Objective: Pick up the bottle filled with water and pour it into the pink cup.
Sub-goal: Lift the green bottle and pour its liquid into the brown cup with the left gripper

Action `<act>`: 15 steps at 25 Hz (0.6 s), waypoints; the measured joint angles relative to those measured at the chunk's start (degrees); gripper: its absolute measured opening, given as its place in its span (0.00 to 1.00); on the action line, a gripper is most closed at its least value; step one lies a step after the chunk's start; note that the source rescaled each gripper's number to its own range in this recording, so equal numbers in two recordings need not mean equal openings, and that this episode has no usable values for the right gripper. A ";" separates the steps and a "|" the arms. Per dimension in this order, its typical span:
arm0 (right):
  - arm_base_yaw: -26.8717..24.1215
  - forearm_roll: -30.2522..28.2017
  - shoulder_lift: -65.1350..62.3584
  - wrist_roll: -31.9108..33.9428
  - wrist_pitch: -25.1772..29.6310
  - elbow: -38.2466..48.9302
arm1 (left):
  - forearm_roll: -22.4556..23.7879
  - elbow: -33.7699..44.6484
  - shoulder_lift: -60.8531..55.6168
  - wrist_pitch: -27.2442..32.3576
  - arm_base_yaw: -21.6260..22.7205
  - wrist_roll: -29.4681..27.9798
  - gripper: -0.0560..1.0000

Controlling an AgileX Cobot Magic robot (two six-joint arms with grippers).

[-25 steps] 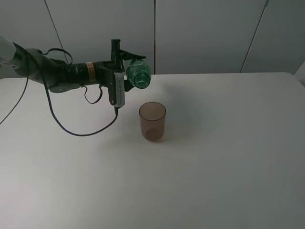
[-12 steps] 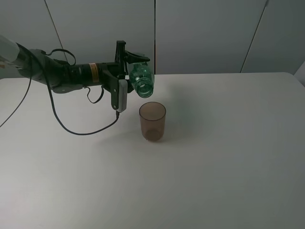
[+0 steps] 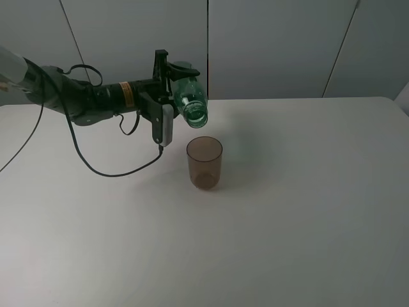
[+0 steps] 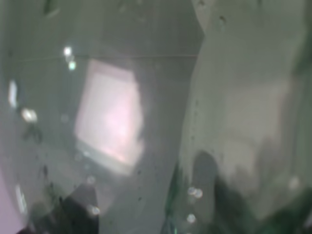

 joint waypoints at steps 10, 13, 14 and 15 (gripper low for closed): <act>0.00 0.00 0.00 0.00 0.00 0.00 | -0.77 0.00 0.00 0.05 -0.73 4.29 0.05; 0.00 0.00 0.00 0.00 0.00 0.00 | -1.15 0.00 0.00 0.15 -1.01 5.60 0.05; 0.00 0.00 0.00 0.00 0.00 0.00 | -1.32 0.00 0.00 0.25 -1.01 5.98 0.05; 0.00 0.00 0.00 0.00 0.00 0.00 | -1.32 0.00 0.00 0.28 -1.01 6.26 0.05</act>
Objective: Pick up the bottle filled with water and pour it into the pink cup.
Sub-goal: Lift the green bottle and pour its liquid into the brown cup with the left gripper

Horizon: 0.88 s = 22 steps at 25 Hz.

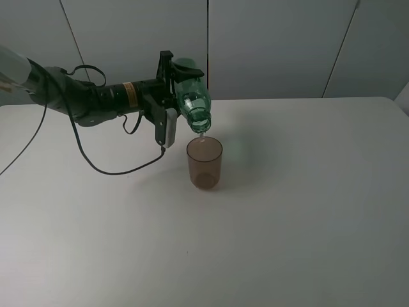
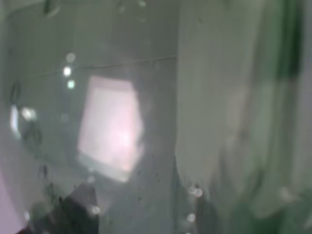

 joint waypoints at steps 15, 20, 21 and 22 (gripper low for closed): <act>0.00 0.00 0.00 0.00 0.00 0.00 | -1.90 0.00 0.00 0.57 0.00 2.77 0.05; 0.00 0.00 0.00 0.00 0.00 0.00 | -1.99 0.00 0.00 0.57 0.00 3.83 0.05; 0.00 0.00 0.00 0.00 0.00 0.00 | -1.99 0.00 0.00 0.57 0.00 4.08 0.05; 0.00 0.00 0.00 0.00 0.00 0.00 | -1.99 0.00 0.00 0.57 0.00 4.44 0.05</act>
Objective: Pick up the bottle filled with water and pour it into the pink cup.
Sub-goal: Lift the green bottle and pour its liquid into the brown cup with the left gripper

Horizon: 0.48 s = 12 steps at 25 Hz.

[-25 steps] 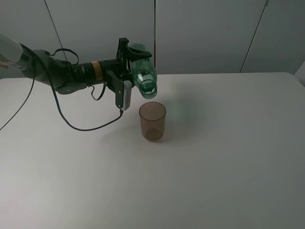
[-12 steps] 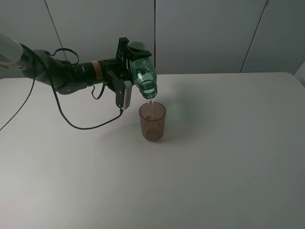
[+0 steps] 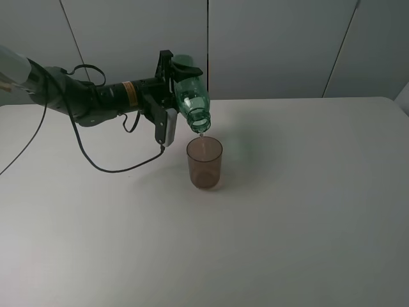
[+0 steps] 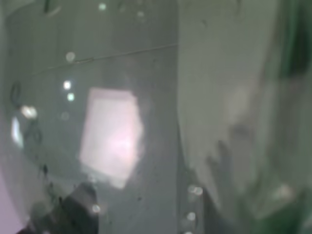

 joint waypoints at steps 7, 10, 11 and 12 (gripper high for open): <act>0.00 0.00 0.00 0.00 0.00 0.00 | 0.00 0.00 0.00 0.00 -0.09 1.27 0.05; 0.00 0.00 0.00 0.00 0.00 0.00 | -0.11 0.00 0.00 0.22 -0.30 2.23 0.05; 0.00 0.00 0.00 0.00 0.00 0.00 | -0.23 0.00 0.00 0.32 -0.44 2.32 0.05; 0.00 0.00 0.00 0.00 0.00 0.00 | -0.23 0.00 0.00 0.32 -0.56 2.58 0.05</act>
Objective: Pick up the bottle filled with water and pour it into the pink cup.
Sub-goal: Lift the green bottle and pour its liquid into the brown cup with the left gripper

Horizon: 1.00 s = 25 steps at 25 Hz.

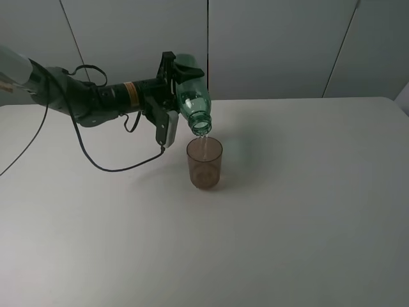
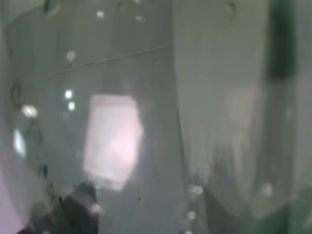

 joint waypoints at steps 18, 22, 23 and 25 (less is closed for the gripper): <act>0.00 0.00 0.00 0.00 0.00 0.00 | -0.11 0.00 0.00 0.02 -0.61 5.01 0.05; 0.00 0.00 0.00 0.00 0.00 0.00 | -0.11 0.00 0.00 0.02 -0.75 5.39 0.05; 0.00 0.00 0.00 0.00 0.00 0.00 | -0.11 0.00 0.00 0.02 -0.85 5.48 0.05; 0.00 0.00 0.00 0.00 0.00 0.00 | -0.11 0.00 0.00 0.02 -0.84 5.62 0.05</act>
